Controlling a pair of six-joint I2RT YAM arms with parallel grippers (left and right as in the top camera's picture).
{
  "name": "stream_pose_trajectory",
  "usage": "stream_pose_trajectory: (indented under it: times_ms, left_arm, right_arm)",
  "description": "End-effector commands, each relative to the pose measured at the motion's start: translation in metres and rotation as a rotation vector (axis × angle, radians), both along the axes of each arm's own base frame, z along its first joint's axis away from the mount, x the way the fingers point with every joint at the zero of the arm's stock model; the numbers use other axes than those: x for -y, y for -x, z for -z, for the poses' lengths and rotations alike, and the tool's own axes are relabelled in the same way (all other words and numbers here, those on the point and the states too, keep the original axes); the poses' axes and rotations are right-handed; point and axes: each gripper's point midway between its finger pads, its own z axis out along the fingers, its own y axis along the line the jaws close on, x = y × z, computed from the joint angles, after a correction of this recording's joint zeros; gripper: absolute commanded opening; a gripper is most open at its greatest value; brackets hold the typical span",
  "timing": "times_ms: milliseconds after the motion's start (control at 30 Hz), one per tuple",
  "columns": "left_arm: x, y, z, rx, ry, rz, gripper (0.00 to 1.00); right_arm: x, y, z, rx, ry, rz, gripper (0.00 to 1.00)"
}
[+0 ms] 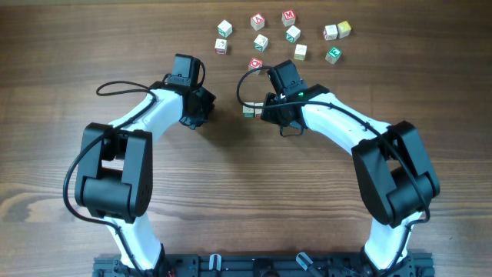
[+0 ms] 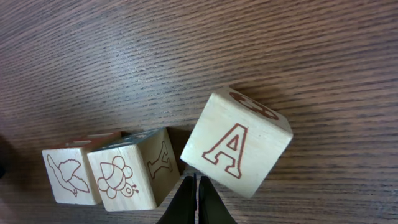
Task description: Form a horizontal line
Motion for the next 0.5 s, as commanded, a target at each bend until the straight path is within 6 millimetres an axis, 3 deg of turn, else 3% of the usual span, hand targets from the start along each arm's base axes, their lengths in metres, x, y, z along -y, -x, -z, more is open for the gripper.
stream_pose_trajectory:
  times_ms: [0,467]
  left_arm:
    - [-0.015,0.029,0.042,-0.123,-0.077,-0.012,0.17]
    - [-0.015,0.028,0.042,-0.123,-0.078,-0.012,0.17]
  right_arm:
    - [0.001,-0.004,0.005,0.007,0.019,-0.002,0.04]
    - [-0.011,-0.003,0.002,0.005,-0.032,-0.052,0.05]
